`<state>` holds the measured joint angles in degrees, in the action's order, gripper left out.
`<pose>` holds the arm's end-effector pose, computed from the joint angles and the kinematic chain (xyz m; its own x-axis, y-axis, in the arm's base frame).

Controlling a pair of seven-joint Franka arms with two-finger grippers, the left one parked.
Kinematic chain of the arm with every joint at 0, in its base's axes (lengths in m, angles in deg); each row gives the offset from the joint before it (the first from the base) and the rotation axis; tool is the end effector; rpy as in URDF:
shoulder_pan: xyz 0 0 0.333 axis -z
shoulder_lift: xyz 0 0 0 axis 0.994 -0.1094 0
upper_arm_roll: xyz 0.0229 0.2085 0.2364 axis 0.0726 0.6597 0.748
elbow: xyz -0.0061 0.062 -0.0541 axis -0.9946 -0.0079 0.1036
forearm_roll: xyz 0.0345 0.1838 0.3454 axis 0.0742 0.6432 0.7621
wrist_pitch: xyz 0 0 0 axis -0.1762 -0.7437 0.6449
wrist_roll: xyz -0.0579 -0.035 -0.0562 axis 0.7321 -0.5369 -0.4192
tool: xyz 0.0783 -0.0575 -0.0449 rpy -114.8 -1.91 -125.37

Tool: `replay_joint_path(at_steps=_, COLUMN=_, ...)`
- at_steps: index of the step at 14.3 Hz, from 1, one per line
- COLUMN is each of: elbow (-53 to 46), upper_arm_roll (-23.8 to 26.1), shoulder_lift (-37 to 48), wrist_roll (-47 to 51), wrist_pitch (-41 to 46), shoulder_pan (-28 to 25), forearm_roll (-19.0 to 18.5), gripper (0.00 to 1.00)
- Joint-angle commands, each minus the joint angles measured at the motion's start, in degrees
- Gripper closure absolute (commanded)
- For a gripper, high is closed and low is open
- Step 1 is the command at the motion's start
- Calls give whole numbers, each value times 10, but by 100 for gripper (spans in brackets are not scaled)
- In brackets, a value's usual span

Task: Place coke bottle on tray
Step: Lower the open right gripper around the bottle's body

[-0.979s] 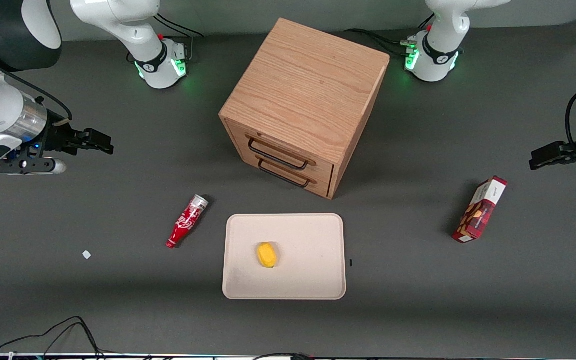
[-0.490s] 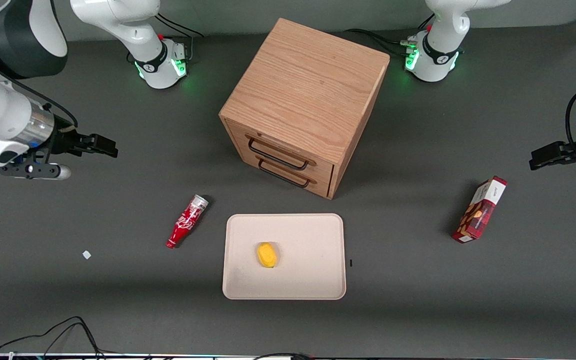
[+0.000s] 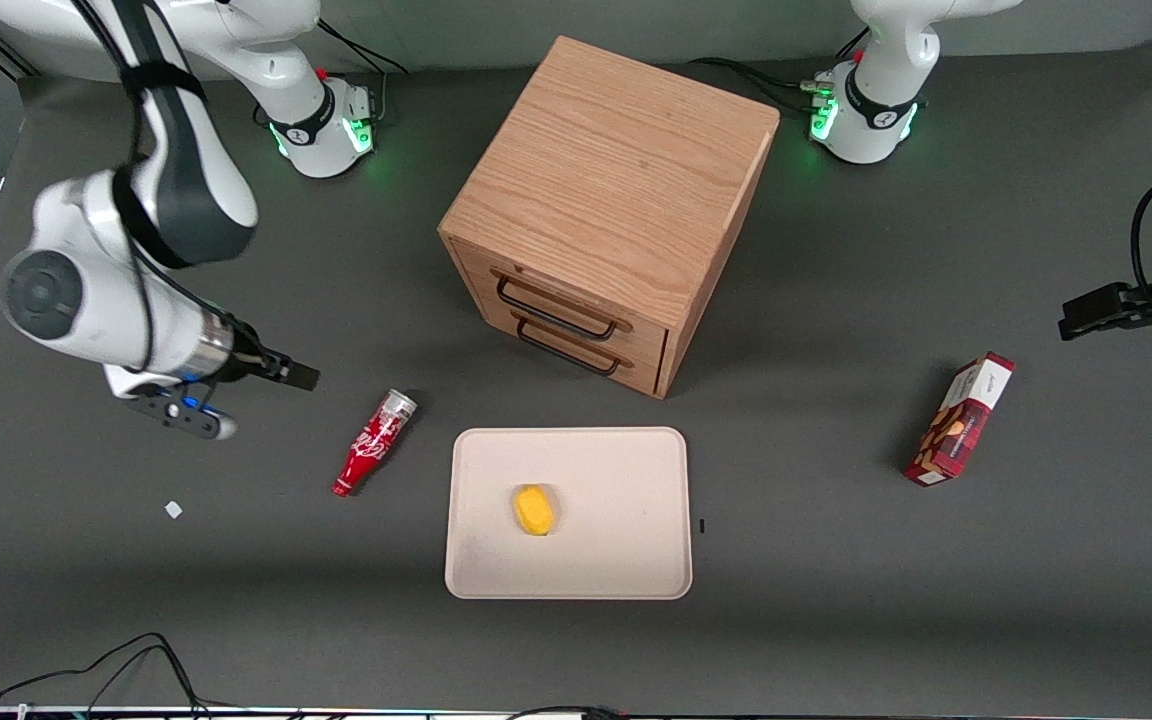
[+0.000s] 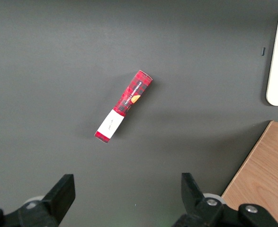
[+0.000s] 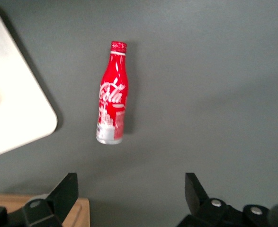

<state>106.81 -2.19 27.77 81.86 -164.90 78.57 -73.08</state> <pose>0.5923 0.1244 0.3881 0.9026 -0.4085 -0.1356 -0.4107 -0.9117 0.0129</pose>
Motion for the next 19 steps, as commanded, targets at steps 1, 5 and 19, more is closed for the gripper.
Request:
replay_joint_path(at_steps=1, elbow=62, upper_arm_roll=19, shoulder_lift=-11, wrist_roll=65, wrist_pitch=-105, shoulder_pan=3, forearm_roll=-21, gripper=0)
replay_joint_path(at_steps=5, elbow=78, upper_arm_roll=23, shoulder_lift=-55, wrist_roll=136, wrist_pitch=-173, shoulder_pan=-3, forearm_roll=-48, gripper=0)
replay_joint_path(at_steps=19, elbow=45, upper_arm_roll=24, shoulder_lift=-201, wrist_roll=259, wrist_pitch=-310, shoulder_pan=-14, forearm_roll=-130, gripper=0)
